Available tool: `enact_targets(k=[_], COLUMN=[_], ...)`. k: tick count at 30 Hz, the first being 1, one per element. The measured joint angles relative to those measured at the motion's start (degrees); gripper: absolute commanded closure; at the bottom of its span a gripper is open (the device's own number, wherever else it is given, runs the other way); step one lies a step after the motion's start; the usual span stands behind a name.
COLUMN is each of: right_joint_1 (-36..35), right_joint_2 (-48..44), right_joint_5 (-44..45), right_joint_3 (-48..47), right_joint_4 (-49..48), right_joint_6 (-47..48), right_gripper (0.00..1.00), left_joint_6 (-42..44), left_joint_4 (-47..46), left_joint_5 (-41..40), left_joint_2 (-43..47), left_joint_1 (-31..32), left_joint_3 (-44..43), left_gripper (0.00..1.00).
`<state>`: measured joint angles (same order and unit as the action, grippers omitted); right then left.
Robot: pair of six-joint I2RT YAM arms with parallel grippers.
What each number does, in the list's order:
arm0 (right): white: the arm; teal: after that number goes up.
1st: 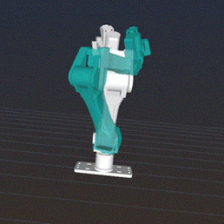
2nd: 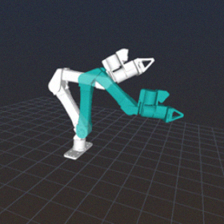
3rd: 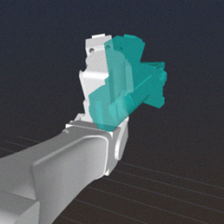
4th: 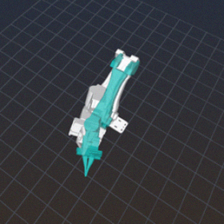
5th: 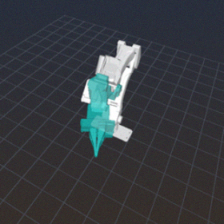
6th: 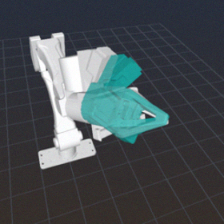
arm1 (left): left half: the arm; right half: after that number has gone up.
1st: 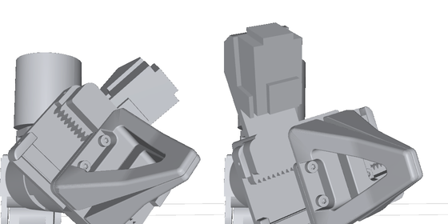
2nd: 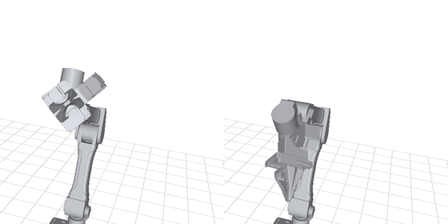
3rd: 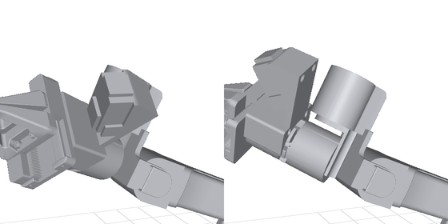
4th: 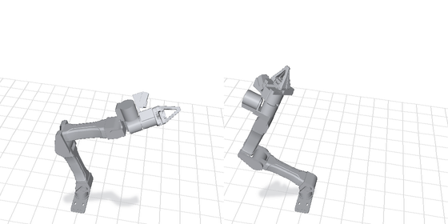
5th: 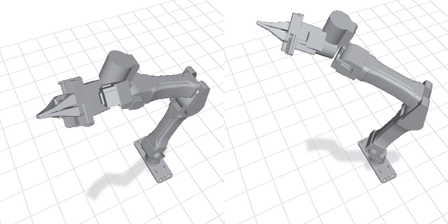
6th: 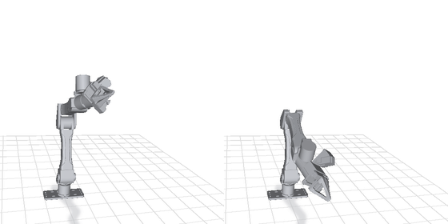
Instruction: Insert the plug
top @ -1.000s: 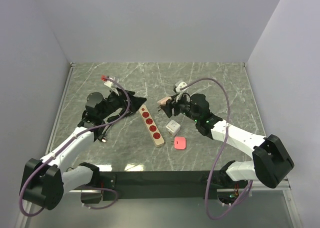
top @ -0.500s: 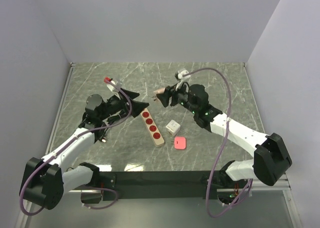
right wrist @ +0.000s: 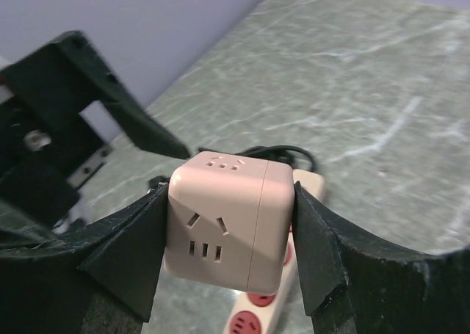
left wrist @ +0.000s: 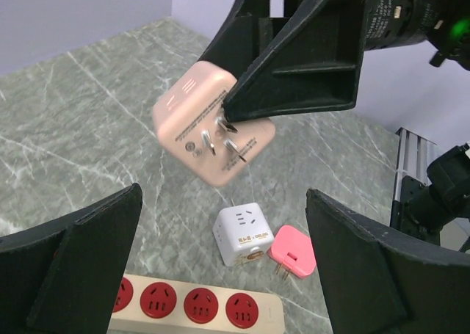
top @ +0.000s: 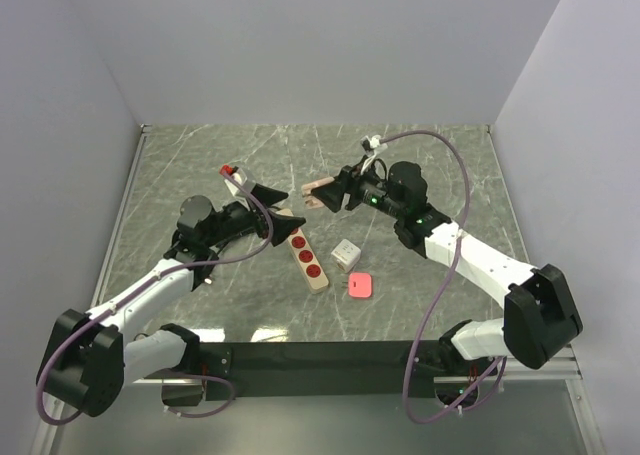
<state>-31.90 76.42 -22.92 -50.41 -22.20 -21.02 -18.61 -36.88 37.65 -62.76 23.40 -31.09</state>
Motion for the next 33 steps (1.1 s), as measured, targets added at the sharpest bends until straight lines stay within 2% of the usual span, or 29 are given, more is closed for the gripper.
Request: enact_targets(k=[6, 12, 24, 33], right_joint_1=[1.51, 1.95, 1.95, 1.95], right_joint_2=[1.42, 3.26, 6.67, 8.35], right_joint_5=[-9.14, -14.19, -20.0, -20.76], right_joint_3=[0.04, -1.07, -6.69, -7.54], right_joint_4=[-4.37, -3.39, 2.95, 8.28], right_joint_6=[-3.65, -5.64, -6.88, -5.07], right_gripper=[1.0, 1.0, 1.0, 1.0], left_joint_6=[2.25, 5.31, 12.04, 16.33], left_joint_4=[-0.59, -0.07, 2.89, 2.89], left_joint_5=[-0.39, -5.01, -17.75, -22.58], left_joint_2=[0.0, -0.02, -2.36, -1.79], left_joint_1=[2.08, 4.83, 10.84, 13.53], left_joint_3=[0.0, 0.0, -0.11, -0.11], left_gripper=[0.01, 0.01, 0.01, 0.03])
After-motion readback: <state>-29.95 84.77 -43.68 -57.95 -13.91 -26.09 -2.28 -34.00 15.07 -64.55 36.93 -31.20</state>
